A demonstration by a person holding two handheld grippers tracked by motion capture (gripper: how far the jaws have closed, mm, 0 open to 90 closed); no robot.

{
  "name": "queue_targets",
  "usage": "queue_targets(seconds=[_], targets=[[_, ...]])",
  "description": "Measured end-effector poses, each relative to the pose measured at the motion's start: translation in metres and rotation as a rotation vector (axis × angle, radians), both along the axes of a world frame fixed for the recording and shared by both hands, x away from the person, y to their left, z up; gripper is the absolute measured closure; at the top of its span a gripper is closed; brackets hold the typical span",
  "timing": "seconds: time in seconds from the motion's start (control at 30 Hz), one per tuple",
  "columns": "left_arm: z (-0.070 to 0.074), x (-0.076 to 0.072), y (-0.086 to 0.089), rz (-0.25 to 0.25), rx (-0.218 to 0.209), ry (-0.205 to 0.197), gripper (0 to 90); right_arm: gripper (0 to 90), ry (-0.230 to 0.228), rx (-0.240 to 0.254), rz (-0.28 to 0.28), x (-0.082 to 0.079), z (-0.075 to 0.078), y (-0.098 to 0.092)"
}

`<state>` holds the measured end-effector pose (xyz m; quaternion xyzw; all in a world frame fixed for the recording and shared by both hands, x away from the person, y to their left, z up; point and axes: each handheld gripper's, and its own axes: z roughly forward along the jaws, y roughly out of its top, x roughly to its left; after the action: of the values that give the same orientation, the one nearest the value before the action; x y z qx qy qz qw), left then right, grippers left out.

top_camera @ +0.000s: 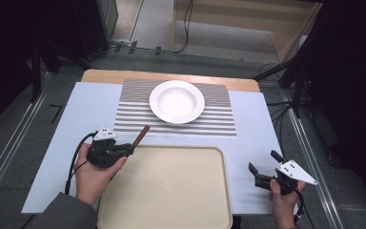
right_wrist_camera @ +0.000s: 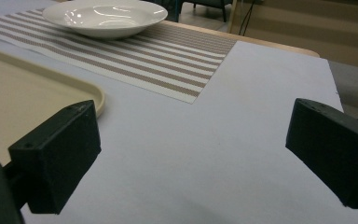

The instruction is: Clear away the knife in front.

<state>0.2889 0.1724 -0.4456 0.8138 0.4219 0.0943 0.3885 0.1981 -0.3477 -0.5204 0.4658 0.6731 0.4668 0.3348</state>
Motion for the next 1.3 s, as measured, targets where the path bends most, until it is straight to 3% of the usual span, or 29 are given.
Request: queue_targets(seconds=[0.43, 0.6, 0.73, 1.0, 1.3], targets=[[-0.025, -0.028, 0.003, 0.006, -0.014, 0.052, 76.5, 1.7, 0.002, -0.004, 0.001, 0.000, 0.000, 0.001], [-0.034, -0.036, 0.006, 0.025, -0.036, 0.076, 76.5, 1.7, 0.003, -0.006, 0.001, 0.000, 0.000, 0.001], [-0.042, -0.043, 0.009, 0.035, -0.030, 0.090, 76.4, 1.7, 0.003, -0.007, 0.002, 0.000, 0.000, 0.001], [-0.051, -0.054, 0.016, 0.075, -0.030, 0.098, 76.4, 1.7, 0.002, -0.012, 0.002, 0.000, 0.000, 0.001], [-0.052, -0.056, 0.017, 0.096, -0.013, 0.069, 74.9, 1.8, 0.002, -0.012, 0.002, 0.000, 0.000, 0.001]])
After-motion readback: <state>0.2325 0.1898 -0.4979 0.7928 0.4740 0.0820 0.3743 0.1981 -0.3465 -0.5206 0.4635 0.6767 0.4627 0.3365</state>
